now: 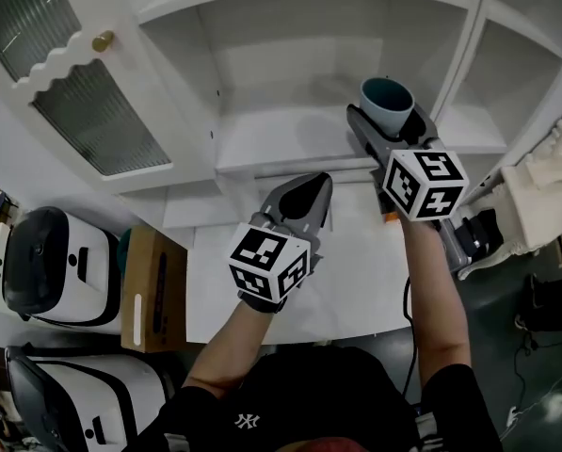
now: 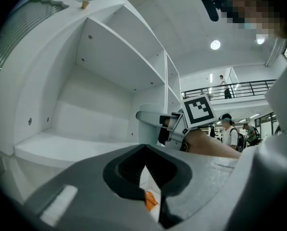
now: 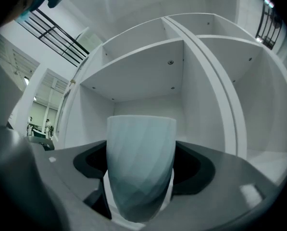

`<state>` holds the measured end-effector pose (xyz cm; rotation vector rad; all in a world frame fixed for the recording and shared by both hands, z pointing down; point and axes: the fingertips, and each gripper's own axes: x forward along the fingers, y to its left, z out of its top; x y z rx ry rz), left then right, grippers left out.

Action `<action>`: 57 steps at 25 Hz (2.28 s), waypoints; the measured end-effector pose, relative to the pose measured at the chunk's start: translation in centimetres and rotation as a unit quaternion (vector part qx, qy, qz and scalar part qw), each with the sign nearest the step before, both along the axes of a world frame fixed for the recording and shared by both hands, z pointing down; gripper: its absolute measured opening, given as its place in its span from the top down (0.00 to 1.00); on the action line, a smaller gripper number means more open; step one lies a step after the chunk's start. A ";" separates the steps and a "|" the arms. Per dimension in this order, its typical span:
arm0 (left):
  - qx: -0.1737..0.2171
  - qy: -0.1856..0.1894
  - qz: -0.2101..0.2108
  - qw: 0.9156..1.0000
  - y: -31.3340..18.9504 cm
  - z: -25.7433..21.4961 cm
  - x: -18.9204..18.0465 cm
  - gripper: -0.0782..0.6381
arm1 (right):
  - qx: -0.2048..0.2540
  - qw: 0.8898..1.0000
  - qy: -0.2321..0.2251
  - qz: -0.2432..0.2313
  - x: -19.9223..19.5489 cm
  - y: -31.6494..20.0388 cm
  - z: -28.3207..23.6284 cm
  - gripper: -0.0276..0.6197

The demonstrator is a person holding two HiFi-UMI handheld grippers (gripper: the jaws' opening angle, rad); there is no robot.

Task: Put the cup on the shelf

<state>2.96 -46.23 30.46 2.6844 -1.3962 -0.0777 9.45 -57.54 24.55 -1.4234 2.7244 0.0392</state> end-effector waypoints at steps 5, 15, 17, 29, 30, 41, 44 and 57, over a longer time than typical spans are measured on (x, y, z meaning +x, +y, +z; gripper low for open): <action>-0.004 0.001 -0.009 1.000 -0.8 0.3 -0.4 0.89 | -0.006 0.999 0.026 0.025 -0.4 -2.1 1.4 0.34; -0.011 0.005 -0.012 1.000 -2.1 1.0 -0.5 0.89 | -0.015 0.999 0.035 0.037 -0.5 -3.9 2.5 0.35; -0.013 0.005 -0.012 1.000 -2.3 1.1 -0.4 0.89 | -0.012 0.999 0.035 0.037 -0.5 -3.9 2.5 0.35; -0.020 0.002 -0.005 1.000 -2.0 1.6 0.4 0.89 | -0.016 0.999 0.020 0.031 0.4 -2.9 2.6 0.31; -0.020 0.002 -0.005 1.000 -1.9 1.6 0.4 0.89 | -0.016 0.999 0.016 0.029 0.4 -2.7 2.5 0.31; -0.030 -0.003 0.001 1.000 -0.7 2.5 0.5 0.89 | -0.036 0.999 -0.022 0.024 2.1 1.5 3.7 0.32; -0.030 -0.003 0.005 1.000 -0.1 2.5 0.6 0.89 | -0.040 0.998 -0.029 0.025 2.4 2.5 3.9 0.35; -0.034 0.000 0.028 0.999 3.4 3.3 -0.9 0.89 | -0.054 0.998 -0.041 0.011 0.5 9.2 6.2 0.72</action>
